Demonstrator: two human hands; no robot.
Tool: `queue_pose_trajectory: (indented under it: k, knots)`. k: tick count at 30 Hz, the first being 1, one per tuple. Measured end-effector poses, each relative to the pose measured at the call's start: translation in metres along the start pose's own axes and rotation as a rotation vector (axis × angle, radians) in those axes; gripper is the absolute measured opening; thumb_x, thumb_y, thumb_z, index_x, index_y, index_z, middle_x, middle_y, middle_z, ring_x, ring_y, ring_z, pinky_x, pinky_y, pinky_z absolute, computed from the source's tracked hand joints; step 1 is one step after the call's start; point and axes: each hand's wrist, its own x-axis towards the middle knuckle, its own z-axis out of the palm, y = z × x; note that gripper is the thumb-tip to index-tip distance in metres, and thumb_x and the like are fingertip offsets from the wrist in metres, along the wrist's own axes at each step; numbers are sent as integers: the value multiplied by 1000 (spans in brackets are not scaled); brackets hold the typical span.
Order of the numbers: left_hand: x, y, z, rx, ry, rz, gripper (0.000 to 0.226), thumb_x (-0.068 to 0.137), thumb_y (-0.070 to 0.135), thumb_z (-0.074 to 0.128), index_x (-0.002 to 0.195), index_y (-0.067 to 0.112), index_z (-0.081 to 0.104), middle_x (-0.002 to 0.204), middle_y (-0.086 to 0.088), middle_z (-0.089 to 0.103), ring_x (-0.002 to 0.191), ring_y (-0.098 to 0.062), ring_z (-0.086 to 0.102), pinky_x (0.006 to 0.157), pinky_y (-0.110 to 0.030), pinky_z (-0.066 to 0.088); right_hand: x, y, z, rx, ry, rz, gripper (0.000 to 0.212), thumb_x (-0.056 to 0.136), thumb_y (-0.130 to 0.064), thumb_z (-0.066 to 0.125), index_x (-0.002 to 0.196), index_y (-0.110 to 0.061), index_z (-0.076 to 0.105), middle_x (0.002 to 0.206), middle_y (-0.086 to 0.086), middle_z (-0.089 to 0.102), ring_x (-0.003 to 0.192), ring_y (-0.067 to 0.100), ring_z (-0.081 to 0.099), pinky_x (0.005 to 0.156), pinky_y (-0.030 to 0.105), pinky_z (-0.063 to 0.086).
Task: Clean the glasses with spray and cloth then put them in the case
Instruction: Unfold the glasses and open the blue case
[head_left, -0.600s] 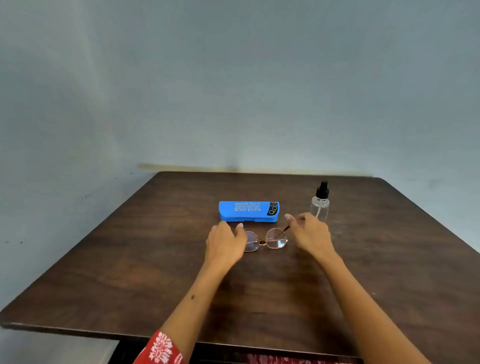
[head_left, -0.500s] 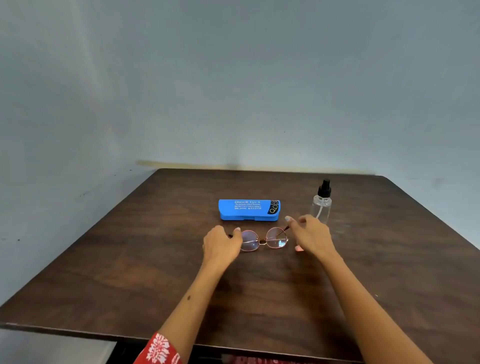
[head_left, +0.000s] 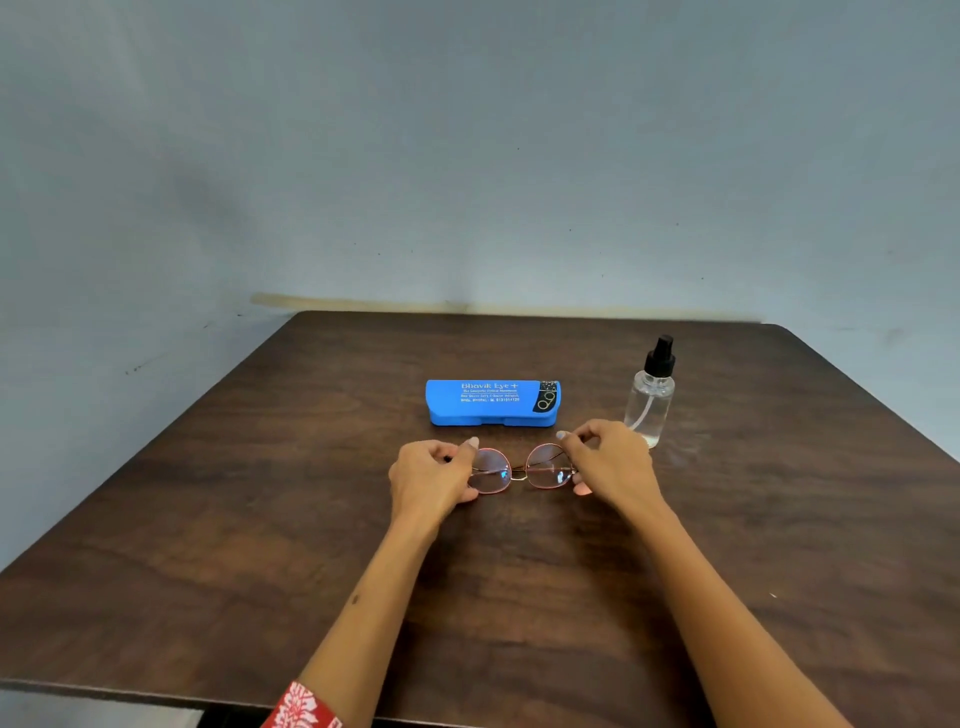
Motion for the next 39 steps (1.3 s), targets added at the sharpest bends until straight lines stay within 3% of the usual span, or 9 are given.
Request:
queue_pose_trajectory:
  k: [3,6,10,14,18,21,25,30,39]
  knots:
    - [-2,0,4,-56,21,25,24,82,33,71,84,10,67,82,-5,67,54,-11,67,69,-33,60,-4,7,1,169,70,-7,16,86,-27,63,72,-20,63,57,-5,66,49,13,67,68,34,59]
    - [-1,5,7,-53,4,41,15,80,29,72,83,15,67,87,-4,66,62,-10,68,65,-27,60,-11,14,2,260,181,-62,14,84,-25,66,70,-23,65,58,-6,66,47,5,64,52,10,49]
    - [-1,10,10,-29,-36,85,12,78,18,75,87,16,68,89,1,65,72,-9,67,72,-29,60,-16,20,0,272,231,-85,13,81,-20,67,68,-24,66,61,-7,68,59,8,67,60,9,47]
    - [-3,7,10,76,-61,200,17,73,10,77,86,17,71,87,2,68,83,-12,67,83,-34,56,-21,22,-1,211,269,-125,14,75,-13,67,66,-23,67,65,-15,66,69,-4,62,61,-2,39]
    - [-9,-3,13,159,0,377,15,72,11,78,80,22,72,73,18,64,74,3,62,69,-10,50,-27,26,2,135,264,-173,9,72,-14,69,73,-22,65,73,-13,66,73,-1,61,60,6,42]
    - [-13,-10,15,169,-7,484,18,73,10,77,74,26,70,69,22,62,78,17,56,64,1,41,-32,26,2,34,267,-231,15,72,-14,70,84,-20,64,80,-7,63,74,5,59,66,18,46]
    - [-15,-16,18,205,-23,600,12,73,6,75,76,18,72,71,18,64,78,13,58,64,1,39,-38,20,4,-128,262,-268,15,73,-20,68,87,-23,66,83,-7,62,76,12,57,67,28,46]
    - [-15,-19,20,227,-17,681,13,71,1,74,76,13,72,74,10,66,73,2,61,66,-3,42,-40,18,6,-266,250,-447,15,77,-22,67,91,-21,71,90,-4,65,90,16,55,82,30,40]
    - [-17,-20,21,290,-27,737,12,72,5,74,79,14,71,80,3,69,73,-5,61,70,-8,43,-38,21,6,-241,301,-536,8,85,-12,65,88,-17,70,83,1,58,80,18,49,74,30,38]
